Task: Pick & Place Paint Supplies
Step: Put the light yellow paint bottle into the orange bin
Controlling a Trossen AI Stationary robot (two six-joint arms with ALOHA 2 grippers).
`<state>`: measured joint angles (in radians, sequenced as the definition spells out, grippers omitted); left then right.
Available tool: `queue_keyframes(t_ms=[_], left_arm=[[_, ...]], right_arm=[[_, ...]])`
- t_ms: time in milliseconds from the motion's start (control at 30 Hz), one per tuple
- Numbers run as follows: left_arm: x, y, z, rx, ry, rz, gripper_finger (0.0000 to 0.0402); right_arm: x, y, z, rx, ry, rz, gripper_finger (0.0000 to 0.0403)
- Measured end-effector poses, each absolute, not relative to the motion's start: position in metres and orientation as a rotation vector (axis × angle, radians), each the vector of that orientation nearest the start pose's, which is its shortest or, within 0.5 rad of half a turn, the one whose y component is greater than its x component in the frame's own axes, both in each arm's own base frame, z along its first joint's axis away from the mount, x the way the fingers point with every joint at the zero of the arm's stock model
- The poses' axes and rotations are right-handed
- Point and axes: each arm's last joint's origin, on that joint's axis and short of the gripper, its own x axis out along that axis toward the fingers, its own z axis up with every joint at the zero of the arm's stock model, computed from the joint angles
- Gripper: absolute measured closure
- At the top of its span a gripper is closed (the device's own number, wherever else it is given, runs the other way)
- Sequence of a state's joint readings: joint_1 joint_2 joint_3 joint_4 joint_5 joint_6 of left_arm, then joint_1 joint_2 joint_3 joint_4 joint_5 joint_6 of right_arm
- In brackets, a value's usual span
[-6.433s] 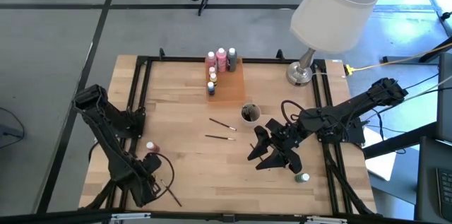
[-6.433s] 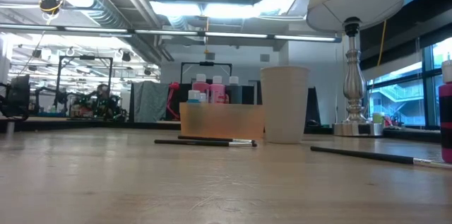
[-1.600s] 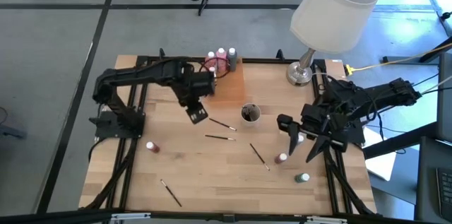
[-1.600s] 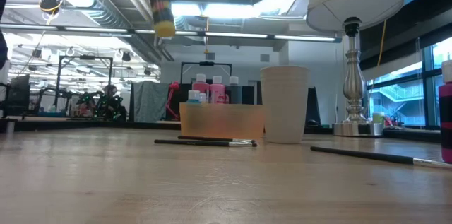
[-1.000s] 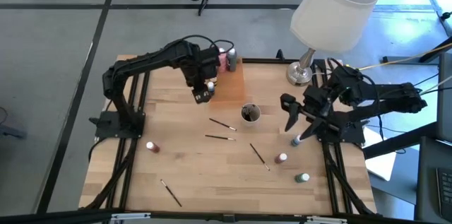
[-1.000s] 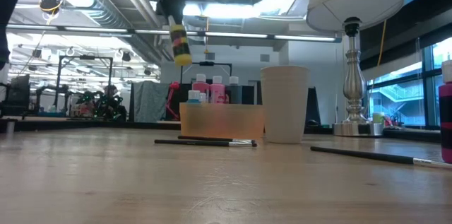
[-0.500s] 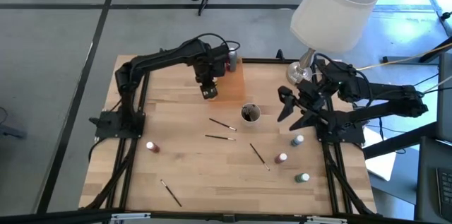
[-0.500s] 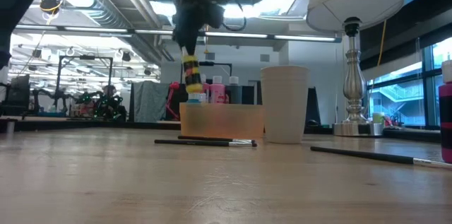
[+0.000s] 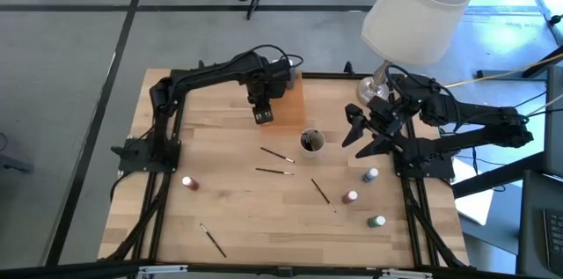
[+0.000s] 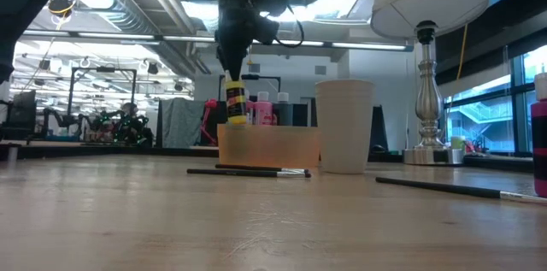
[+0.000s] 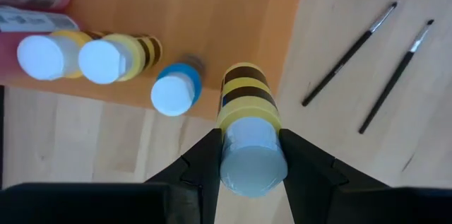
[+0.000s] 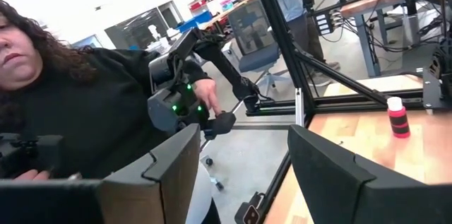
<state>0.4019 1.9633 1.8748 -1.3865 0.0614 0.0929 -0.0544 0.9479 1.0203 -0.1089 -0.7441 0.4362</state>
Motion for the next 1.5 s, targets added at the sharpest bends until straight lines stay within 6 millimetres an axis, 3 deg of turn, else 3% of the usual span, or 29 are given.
queue_keyframes(t_ms=[1300, 1500], left_arm=[[0.375, 0.155, 0.231, -0.145, 1.619, 0.179, 0.0284], [0.376, 0.155, 0.230, -0.141, 1.615, 0.177, 0.0245]], right_arm=[[0.196, 0.009, 0.386, 0.456, 0.245, 0.658, 0.0183], [0.196, 0.009, 0.385, 0.455, 0.251, 0.656, 0.0183]])
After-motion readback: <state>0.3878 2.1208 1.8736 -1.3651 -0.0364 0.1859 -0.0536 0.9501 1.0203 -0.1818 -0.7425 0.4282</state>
